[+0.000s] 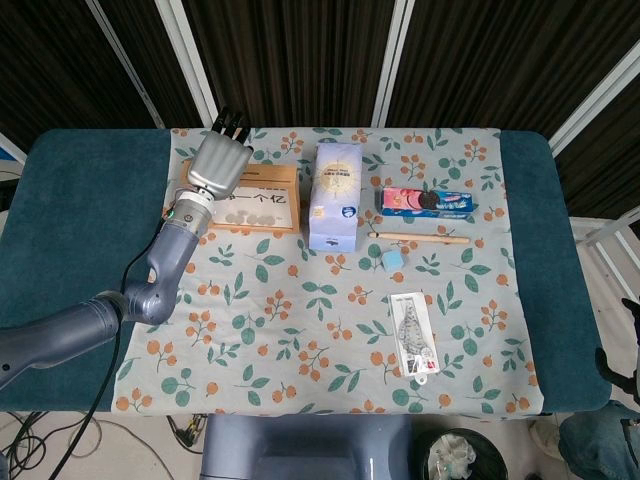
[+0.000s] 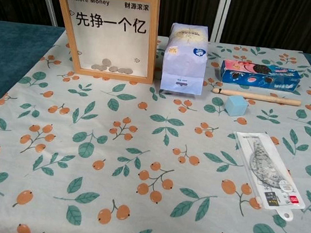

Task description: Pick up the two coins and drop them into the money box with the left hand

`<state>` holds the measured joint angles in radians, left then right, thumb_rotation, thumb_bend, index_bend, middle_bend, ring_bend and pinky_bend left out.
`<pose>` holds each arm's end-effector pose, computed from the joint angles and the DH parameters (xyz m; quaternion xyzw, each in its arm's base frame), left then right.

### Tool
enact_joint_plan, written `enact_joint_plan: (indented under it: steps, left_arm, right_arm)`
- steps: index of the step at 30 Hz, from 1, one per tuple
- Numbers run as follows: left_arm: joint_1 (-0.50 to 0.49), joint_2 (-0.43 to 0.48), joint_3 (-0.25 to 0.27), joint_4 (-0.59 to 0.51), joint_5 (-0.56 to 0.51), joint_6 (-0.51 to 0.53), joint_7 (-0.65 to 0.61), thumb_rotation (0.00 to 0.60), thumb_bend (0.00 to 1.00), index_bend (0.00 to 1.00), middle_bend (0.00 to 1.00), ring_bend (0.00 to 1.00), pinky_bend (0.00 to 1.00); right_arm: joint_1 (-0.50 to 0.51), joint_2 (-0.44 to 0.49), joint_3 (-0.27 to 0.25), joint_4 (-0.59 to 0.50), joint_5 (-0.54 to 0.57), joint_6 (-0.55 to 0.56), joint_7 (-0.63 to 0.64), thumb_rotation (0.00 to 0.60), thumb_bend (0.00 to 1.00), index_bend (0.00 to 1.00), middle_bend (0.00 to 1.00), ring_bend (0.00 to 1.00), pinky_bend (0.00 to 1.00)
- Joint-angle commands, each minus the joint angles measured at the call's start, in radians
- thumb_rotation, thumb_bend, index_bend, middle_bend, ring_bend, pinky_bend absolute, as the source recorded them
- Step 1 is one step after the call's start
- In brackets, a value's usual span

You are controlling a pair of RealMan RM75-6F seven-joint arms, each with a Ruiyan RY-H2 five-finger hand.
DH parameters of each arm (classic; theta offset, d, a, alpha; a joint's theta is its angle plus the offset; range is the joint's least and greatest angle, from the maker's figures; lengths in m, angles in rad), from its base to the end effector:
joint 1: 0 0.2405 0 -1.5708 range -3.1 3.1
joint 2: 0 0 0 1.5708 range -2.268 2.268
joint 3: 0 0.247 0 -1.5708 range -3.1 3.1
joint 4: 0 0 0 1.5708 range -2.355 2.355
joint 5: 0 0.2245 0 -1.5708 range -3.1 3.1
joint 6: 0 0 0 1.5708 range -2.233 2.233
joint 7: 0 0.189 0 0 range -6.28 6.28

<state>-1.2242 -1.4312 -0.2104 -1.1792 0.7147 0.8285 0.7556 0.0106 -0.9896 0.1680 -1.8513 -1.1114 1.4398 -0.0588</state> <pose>-0.0333 0.5304 0.0495 -0.7580 -0.1466 -0.2763 0.5724 -0.3399 -0.2131 0.1893 0.4397 -0.4903 0.3357 0.6735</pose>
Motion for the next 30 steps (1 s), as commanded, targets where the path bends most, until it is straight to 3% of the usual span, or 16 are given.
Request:
enact_joint_plan:
  steps: [1,30]
  left_arm:
    - [-0.001,0.001,0.000,-0.002,-0.004,0.002,0.004,0.600,0.38,0.55,0.18,0.00,0.00]
    - [-0.011,0.011,-0.003,-0.031,-0.085,0.010,0.045,0.600,0.38,0.53,0.16,0.00,0.00]
  right_arm:
    - [0.000,0.000,0.000,0.000,0.000,-0.001,0.000,0.600,0.44,0.15,0.07,0.01,0.00]
    - [0.001,0.002,0.000,-0.005,0.009,-0.003,-0.006,0.600,0.44,0.15,0.07,0.01,0.00]
